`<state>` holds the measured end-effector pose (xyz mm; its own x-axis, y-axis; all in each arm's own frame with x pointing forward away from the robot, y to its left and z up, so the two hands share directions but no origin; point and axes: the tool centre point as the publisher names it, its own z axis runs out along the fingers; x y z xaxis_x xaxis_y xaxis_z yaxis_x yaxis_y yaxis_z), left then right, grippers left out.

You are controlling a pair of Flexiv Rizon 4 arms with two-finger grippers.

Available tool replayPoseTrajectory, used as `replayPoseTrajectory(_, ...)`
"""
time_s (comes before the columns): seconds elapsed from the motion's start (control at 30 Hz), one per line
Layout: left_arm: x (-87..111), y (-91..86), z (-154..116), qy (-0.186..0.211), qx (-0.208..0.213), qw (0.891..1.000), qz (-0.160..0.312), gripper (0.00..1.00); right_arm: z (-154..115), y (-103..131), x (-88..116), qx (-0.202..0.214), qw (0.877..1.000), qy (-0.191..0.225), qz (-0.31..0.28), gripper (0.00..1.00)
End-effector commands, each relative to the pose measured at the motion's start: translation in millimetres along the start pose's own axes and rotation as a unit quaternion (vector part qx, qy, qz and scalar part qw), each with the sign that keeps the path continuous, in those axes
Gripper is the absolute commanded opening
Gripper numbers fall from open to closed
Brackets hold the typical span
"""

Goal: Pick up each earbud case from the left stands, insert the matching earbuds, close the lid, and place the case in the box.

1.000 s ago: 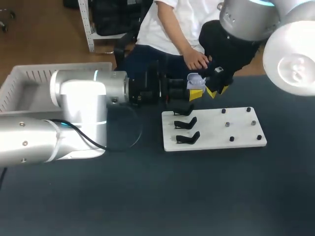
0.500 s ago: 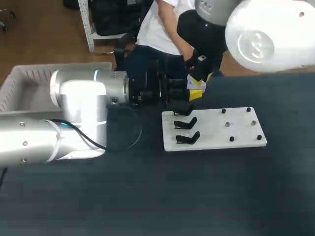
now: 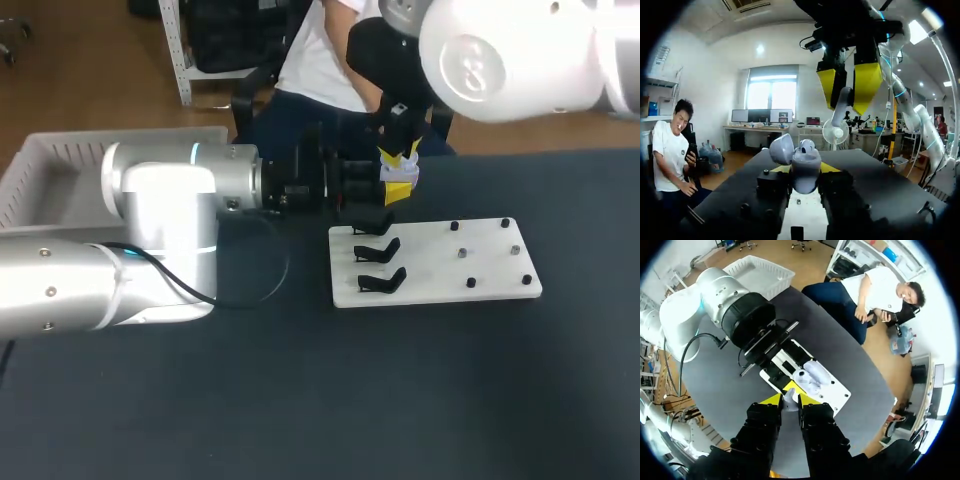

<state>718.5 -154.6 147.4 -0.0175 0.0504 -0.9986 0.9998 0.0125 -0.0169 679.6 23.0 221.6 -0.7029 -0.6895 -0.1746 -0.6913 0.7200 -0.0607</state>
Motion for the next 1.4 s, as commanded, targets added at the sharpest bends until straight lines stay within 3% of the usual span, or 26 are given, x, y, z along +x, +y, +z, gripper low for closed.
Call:
replayPoseTrajectory(0.03,-0.2,1.6,0.7,0.001,0.001,1.000,-0.001,0.00,8.1,-3.9,-7.2,-0.004,1.000,0.011,0.005,0.00)
replayPoseTrajectory(1.4,-0.2,1.6,0.7,0.001,0.001,1.000,-0.001,0.00,24.1,-13.2,-12.3,-0.005,1.000,0.024,0.010,0.00)
